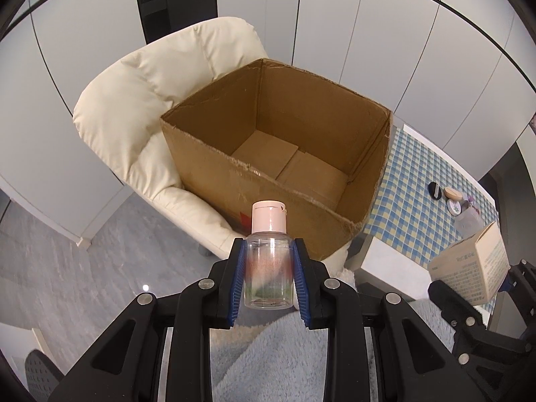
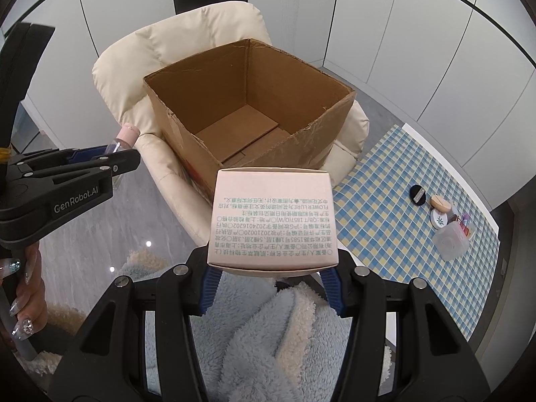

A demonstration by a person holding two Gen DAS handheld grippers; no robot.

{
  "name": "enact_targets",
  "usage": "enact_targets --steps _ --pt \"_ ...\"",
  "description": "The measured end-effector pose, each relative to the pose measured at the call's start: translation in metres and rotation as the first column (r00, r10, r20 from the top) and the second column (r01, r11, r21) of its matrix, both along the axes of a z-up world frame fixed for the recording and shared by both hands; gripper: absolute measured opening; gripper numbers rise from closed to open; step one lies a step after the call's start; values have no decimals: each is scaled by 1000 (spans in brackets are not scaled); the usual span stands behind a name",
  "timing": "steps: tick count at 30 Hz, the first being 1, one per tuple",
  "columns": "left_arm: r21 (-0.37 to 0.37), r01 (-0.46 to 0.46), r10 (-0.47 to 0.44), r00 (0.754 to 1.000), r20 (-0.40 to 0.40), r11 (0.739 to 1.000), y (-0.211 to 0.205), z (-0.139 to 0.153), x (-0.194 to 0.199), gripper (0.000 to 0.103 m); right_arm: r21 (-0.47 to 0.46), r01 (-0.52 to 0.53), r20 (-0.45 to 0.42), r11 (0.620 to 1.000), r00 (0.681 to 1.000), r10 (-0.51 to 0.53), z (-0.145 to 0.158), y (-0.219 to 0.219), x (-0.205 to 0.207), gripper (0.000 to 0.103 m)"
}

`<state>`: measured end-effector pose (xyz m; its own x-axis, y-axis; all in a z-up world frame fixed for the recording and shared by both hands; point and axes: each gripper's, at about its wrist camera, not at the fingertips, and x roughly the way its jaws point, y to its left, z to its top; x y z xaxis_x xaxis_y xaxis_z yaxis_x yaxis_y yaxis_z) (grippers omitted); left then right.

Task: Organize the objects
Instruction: 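Move both held items over the open cardboard box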

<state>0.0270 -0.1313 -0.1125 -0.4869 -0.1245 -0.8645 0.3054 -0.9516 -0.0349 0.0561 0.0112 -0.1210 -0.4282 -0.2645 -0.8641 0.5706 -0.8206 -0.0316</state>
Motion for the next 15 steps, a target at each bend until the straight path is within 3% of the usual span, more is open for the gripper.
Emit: enact_targets --steps 15 --pt "0 -27 27 999 -26 1000 -22 -14 -60 27 14 5 13 1000 1000 -5 -17 -29 -52 54"
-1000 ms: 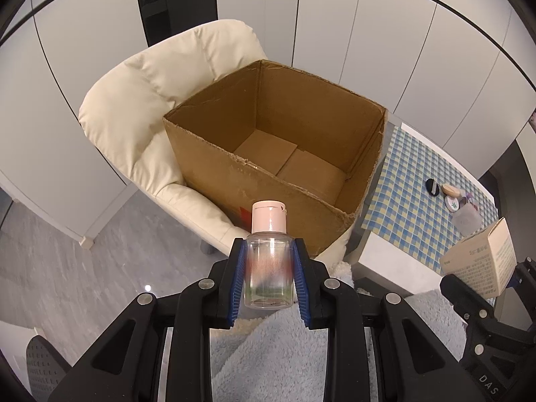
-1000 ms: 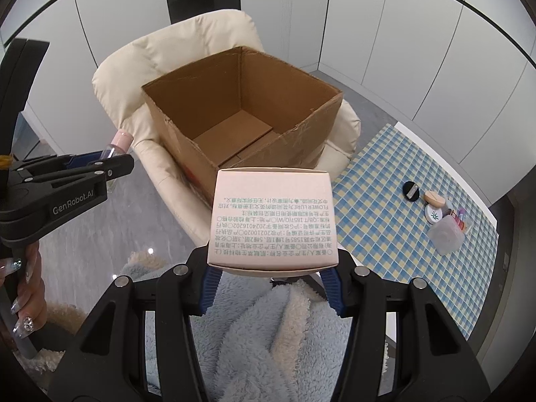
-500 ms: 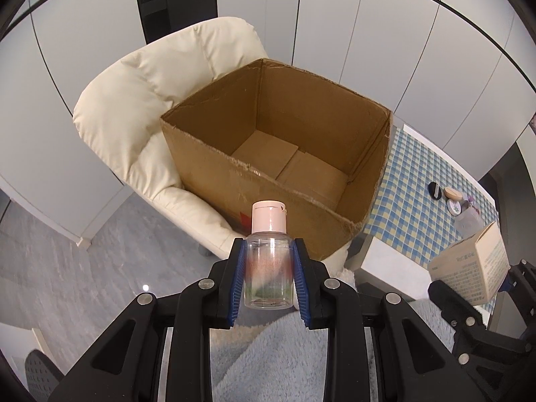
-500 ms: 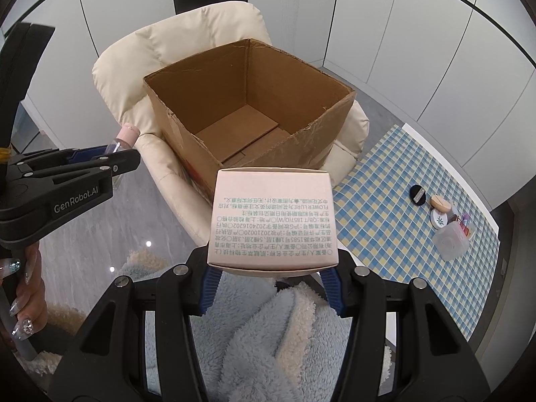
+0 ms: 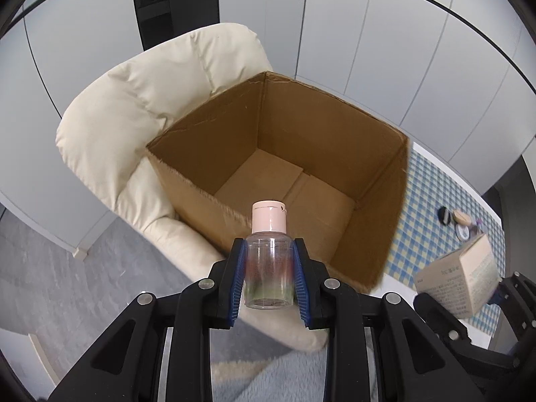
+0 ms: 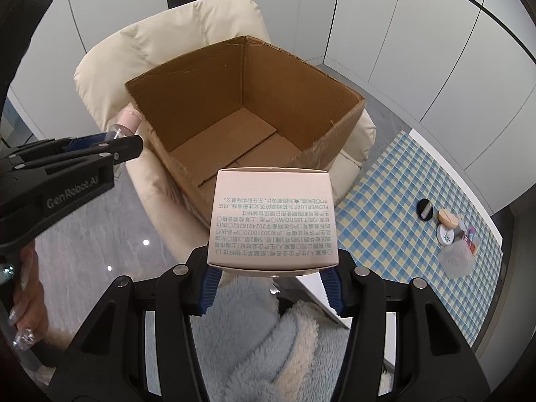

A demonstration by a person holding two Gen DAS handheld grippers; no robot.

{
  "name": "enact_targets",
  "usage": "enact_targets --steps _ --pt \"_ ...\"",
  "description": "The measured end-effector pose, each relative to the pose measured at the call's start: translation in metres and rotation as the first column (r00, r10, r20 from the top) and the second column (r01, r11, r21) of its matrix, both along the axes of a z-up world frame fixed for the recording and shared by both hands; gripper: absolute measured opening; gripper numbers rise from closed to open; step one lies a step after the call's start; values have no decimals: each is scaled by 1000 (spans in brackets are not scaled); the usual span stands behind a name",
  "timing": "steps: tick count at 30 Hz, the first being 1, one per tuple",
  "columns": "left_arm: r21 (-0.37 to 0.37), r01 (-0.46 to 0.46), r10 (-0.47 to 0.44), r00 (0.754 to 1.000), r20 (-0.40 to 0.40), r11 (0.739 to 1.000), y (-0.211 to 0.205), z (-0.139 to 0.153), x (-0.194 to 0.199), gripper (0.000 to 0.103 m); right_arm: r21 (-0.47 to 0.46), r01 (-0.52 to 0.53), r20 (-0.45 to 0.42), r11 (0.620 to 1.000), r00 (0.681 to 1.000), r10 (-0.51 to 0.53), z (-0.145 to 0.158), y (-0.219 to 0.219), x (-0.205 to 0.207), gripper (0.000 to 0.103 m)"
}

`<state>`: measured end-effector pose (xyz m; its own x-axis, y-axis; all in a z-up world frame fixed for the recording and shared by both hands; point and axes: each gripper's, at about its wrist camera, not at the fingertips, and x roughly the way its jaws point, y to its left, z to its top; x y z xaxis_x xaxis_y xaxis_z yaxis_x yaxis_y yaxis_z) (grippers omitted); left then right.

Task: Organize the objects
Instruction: 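Move both held items over the open cardboard box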

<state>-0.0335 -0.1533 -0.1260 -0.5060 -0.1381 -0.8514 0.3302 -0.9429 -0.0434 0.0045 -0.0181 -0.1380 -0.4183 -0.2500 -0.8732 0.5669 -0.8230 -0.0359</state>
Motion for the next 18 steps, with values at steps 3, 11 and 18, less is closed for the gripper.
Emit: enact_targets --steps 3,11,18 --pt "25 -30 29 999 19 999 -12 -11 -20 27 -10 -5 -11 1000 1000 5 1 -11 -15 54" --pt "34 -63 62 998 27 997 -34 -23 -58 27 -5 -15 -44 1000 999 15 -1 -45 -59 54" --pt "32 -62 62 998 26 998 -42 -30 -86 27 11 -28 -41 1000 999 28 -17 -71 -89 54"
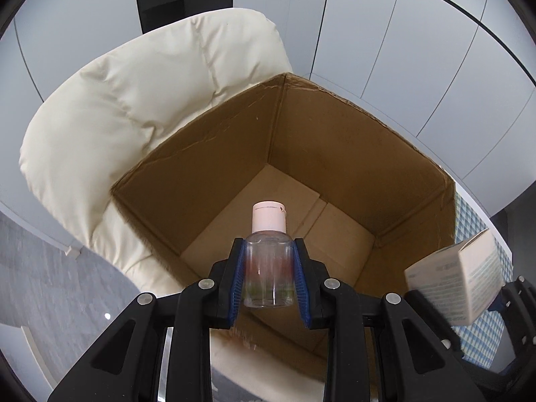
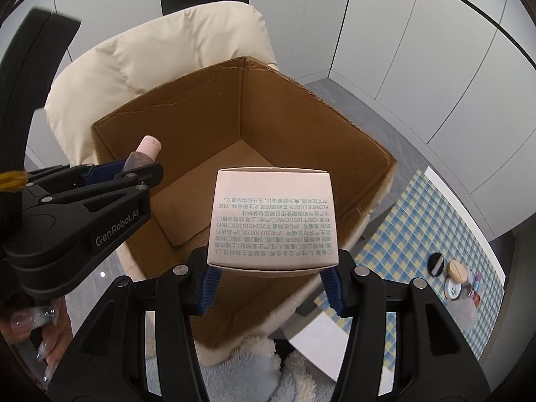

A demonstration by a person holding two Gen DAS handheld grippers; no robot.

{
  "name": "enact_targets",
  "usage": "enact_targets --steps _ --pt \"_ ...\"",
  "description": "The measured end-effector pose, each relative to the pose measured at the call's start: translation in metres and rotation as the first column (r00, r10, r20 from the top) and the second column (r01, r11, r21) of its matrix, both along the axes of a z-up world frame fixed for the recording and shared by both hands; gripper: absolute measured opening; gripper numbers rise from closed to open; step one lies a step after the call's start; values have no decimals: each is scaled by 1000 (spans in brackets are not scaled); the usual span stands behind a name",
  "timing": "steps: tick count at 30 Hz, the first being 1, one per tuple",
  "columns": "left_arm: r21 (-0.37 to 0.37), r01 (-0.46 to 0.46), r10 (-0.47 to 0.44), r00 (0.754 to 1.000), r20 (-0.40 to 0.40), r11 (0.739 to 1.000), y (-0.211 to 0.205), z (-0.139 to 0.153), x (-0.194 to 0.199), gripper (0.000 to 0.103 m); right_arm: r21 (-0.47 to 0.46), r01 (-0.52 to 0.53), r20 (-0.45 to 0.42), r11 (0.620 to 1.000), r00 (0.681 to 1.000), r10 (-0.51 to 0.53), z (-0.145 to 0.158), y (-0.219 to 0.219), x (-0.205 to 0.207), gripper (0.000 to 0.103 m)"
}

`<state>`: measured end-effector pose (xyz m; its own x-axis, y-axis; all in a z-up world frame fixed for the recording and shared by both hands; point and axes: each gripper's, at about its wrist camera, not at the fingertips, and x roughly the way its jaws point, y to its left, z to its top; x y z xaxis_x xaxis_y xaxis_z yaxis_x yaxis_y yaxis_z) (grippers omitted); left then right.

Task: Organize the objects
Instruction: 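Move both held items over the open cardboard box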

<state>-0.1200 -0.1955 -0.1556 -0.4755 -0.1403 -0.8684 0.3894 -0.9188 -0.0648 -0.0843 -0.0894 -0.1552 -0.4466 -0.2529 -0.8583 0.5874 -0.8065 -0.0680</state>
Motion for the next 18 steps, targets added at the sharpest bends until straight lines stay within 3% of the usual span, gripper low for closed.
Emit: enact_targets --steps 12,18 --pt "42 6 -7 1000 20 999 -7 -17 -16 27 39 3 52 999 999 -5 -35 -13 -25 54" --pt "40 20 -21 999 39 999 -4 -23 -22 27 59 34 31 998 999 -36 -35 -8 -29 54"
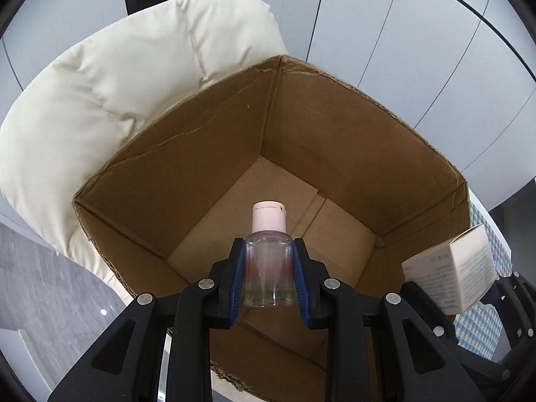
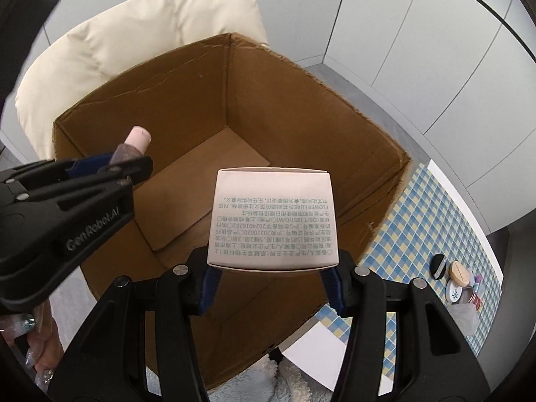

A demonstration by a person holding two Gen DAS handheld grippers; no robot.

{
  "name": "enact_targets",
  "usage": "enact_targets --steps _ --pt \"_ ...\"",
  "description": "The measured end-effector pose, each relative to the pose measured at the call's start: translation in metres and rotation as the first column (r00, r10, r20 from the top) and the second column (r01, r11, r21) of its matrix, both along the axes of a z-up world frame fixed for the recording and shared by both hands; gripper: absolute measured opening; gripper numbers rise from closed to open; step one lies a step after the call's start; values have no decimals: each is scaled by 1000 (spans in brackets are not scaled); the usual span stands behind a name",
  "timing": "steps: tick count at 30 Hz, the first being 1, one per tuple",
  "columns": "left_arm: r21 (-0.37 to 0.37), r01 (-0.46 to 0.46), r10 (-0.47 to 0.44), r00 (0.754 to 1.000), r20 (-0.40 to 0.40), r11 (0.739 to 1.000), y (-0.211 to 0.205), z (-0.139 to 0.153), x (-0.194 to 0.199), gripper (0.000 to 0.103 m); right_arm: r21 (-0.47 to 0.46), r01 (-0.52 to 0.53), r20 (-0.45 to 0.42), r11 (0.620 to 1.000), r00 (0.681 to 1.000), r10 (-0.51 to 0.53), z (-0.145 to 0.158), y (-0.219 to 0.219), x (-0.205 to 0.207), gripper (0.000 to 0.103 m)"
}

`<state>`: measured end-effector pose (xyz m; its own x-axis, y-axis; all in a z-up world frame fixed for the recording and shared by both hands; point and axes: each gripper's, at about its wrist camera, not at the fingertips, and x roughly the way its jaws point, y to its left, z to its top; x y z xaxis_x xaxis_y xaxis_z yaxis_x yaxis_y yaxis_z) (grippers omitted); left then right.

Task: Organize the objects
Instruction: 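Move both held items over the open cardboard box, then open the left tool dropping the bottle while the right tool releases the white box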

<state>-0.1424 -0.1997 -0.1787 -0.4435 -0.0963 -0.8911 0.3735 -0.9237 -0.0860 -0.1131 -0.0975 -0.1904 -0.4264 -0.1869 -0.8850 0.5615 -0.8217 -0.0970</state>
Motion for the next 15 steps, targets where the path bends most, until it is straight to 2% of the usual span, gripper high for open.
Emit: enact_targets --steps 8,11,12,13,14,15 --pt "-4 -13 13 1000 0 1000 -1 0 -1 27 -11 13 12 1000 1000 -13 -1 4 -2 54" --pt "-25 -6 6 1000 -24 1000 2 5 1 28 -10 21 18 1000 1000 -21 -2 5 -3 54" --pt "-41 -8 6 999 -34 999 4 7 1 39 -20 22 17 1000 1000 -22 -2 5 -3 55" --pt "-51 -12 10 999 -40 999 4 10 3 61 -23 20 14 1000 1000 -20 -2 6 -3 64" --pt "-65 -15 12 999 -47 998 5 13 3 72 -28 21 12 999 1000 -21 -2 6 -2 81" --pt "-73 -15 11 998 -54 997 6 16 4 89 -32 18 7 999 1000 -18 -2 7 -2 89"
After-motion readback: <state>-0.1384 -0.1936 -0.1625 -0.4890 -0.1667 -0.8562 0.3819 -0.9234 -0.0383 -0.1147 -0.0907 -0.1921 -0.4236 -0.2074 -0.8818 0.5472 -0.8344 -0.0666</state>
